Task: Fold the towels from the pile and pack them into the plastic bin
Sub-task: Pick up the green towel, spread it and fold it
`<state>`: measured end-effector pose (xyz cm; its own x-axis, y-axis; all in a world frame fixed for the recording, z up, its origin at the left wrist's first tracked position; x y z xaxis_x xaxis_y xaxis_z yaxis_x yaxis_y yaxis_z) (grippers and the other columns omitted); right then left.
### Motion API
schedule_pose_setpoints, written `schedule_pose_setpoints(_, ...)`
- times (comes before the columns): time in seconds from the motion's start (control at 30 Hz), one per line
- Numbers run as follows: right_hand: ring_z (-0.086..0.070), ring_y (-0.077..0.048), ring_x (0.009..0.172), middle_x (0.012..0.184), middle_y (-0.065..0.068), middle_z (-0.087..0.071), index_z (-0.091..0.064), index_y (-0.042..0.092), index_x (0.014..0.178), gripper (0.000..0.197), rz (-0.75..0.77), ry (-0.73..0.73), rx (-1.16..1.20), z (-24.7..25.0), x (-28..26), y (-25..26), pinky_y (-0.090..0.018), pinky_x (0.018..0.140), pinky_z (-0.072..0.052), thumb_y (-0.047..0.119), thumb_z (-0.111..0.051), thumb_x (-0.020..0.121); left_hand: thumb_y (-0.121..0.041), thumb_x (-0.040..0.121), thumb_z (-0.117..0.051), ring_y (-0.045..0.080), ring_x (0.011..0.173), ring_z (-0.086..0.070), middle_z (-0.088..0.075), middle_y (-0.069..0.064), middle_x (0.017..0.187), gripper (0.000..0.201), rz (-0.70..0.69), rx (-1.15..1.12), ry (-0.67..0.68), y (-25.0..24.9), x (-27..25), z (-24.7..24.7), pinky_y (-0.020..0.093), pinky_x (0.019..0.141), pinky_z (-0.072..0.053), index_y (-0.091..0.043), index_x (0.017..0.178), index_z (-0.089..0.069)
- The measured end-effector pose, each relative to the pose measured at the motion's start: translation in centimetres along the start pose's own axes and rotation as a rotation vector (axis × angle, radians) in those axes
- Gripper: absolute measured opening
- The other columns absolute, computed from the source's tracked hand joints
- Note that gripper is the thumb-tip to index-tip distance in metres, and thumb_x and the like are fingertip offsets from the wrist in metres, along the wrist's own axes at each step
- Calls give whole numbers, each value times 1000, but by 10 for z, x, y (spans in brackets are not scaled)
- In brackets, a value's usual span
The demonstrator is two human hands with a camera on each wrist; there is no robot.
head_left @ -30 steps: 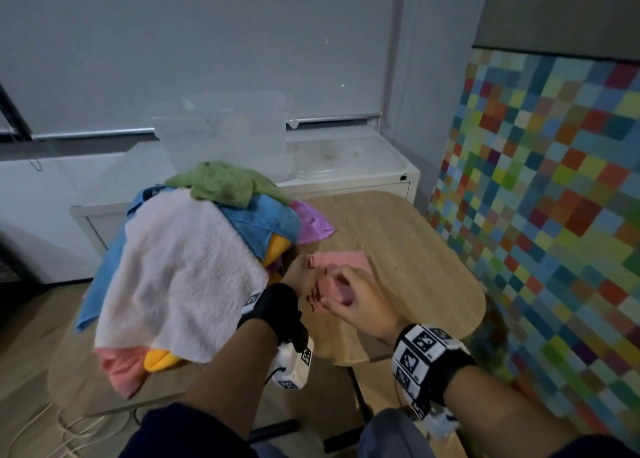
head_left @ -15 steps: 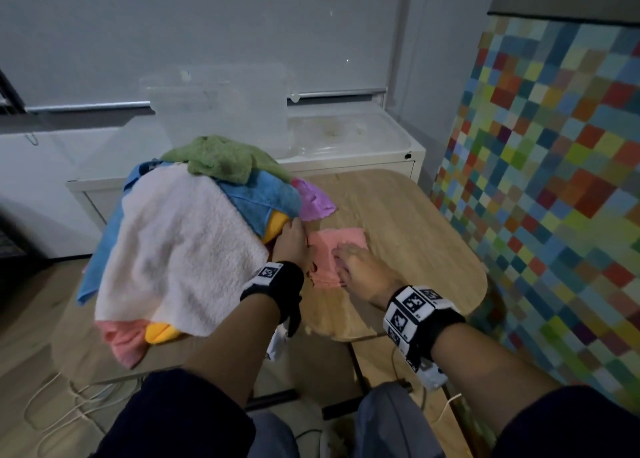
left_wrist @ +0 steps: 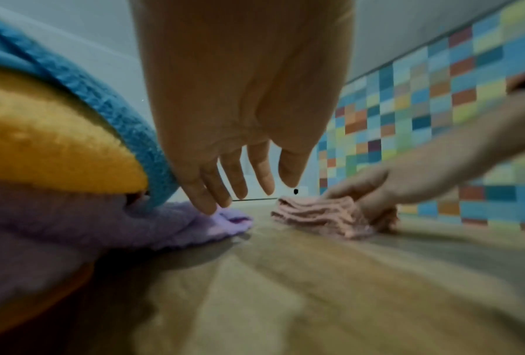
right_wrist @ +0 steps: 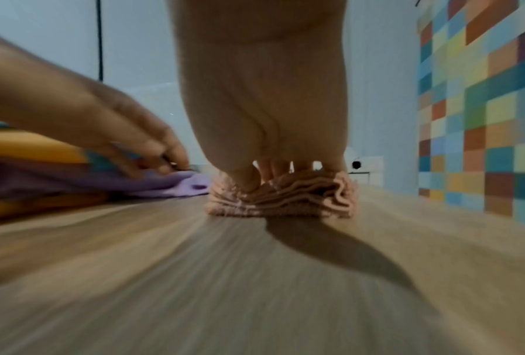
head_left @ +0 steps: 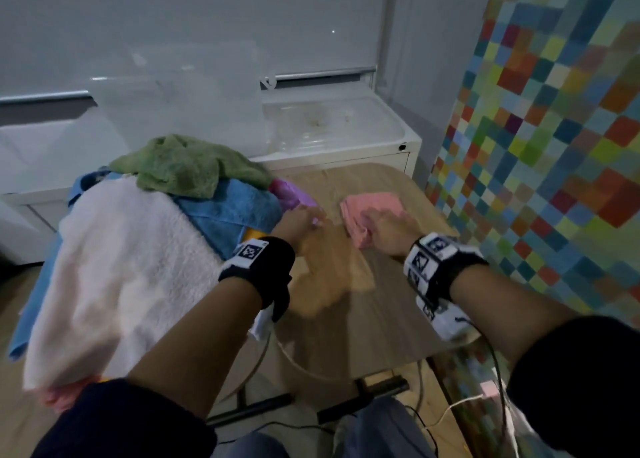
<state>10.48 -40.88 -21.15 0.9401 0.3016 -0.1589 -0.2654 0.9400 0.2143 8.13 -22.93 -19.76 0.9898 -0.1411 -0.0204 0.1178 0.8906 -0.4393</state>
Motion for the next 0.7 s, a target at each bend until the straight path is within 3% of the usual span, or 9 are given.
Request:
schedule_pose_setpoints(0.07, -32, -35, 135, 148, -16, -31, -32, 19, 144, 58, -15, 63, -33, 8, 28, -7, -44, 109, -27, 30, -54, 91, -25, 96, -46, 27, 126, -42, -50, 11, 135, 36, 25, 59, -28, 15, 7, 3, 32, 98, -26, -15, 130, -53)
schedule_pose_setpoints(0.13, -25, -35, 139, 152, -16, -22, -28, 20, 147, 57, -12, 69, -54, 14, 53, -8, -43, 112, -24, 23, -48, 94, -26, 96, -47, 28, 124, -43, -52, 12, 132, 34, 20, 35, -39, 27, 8, 4, 33, 98, -28, -13, 126, -55)
schedule_pose_setpoints(0.2, -32, -35, 136, 149, -17, -30, -30, 17, 146, 54, 4, 44, -19, 18, 75, -6, -42, 110, -28, 16, -45, 94, -26, 89, -51, 31, 114, -50, -56, 18, 122, 33, 0, -45, -60, 36, 2, 5, 33, 95, -36, -6, 114, -62)
schedule_pose_setpoints(0.27, -38, -33, 132, 145, -16, -37, -33, 15, 145, 54, 12, 17, 23, 20, 90, -4, -41, 109, -32, 12, -46, 92, -25, 79, -47, 33, 98, -58, -62, 20, 103, 39, -27, -164, -102, 42, -7, 8, 31, 85, -44, 2, 102, -65)
schedule_pose_setpoints(0.33, -37, -33, 133, 146, -15, -37, -33, 15, 145, 54, 8, 0, 45, 22, 98, -4, -41, 110, -31, 10, -45, 92, -20, 85, -51, 30, 89, -59, -64, 18, 98, 29, -33, -230, -162, 42, -14, 13, 28, 80, -43, 5, 93, -64)
schedule_pose_setpoints(0.47, -36, -33, 133, 145, -15, -38, -36, 12, 142, 48, 27, -63, 16, 24, 99, -6, -45, 112, -28, 11, -41, 95, -22, 96, -49, 16, 82, -55, -61, 3, 91, 13, 19, -398, -390, 28, -25, 37, 28, 72, -40, -12, 92, -56)
schedule_pose_setpoints(0.53, -33, -32, 135, 145, -15, -38, -37, 8, 141, 43, 48, -172, 8, 28, 89, -2, -44, 114, -22, 15, -37, 98, -19, 91, -52, 22, 81, -56, -61, 7, 89, 9, -42, -279, -602, 23, -34, 55, 31, 72, -39, -11, 90, -58)
schedule_pose_setpoints(0.6, -35, -30, 135, 143, -14, -42, -39, 10, 140, 43, 100, -298, 7, 33, 78, 5, -42, 114, -23, 20, -37, 99, -17, 79, -57, 31, 82, -54, -60, 12, 89, 13, -43, 69, -766, 25, -43, 71, 35, 71, -34, -11, 89, -61)
schedule_pose_setpoints(0.7, -56, -28, 111, 116, -7, -63, -60, 15, 119, 35, 199, -426, 69, 42, 61, 24, -43, 101, -40, 29, -36, 96, -16, 71, -64, 36, 93, -50, -56, 19, 102, 30, 213, 332, -804, 39, -58, 97, 40, 75, -35, -9, 100, -60)
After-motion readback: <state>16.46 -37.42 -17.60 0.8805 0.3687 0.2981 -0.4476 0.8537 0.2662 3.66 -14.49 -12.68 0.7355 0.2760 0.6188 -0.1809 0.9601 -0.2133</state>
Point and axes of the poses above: each hand's wrist, its own x-axis towards the middle knuckle, its own z-axis out of the back of the hand, y = z × x, the point moved 3 cm from there along x, towards the middle knuckle
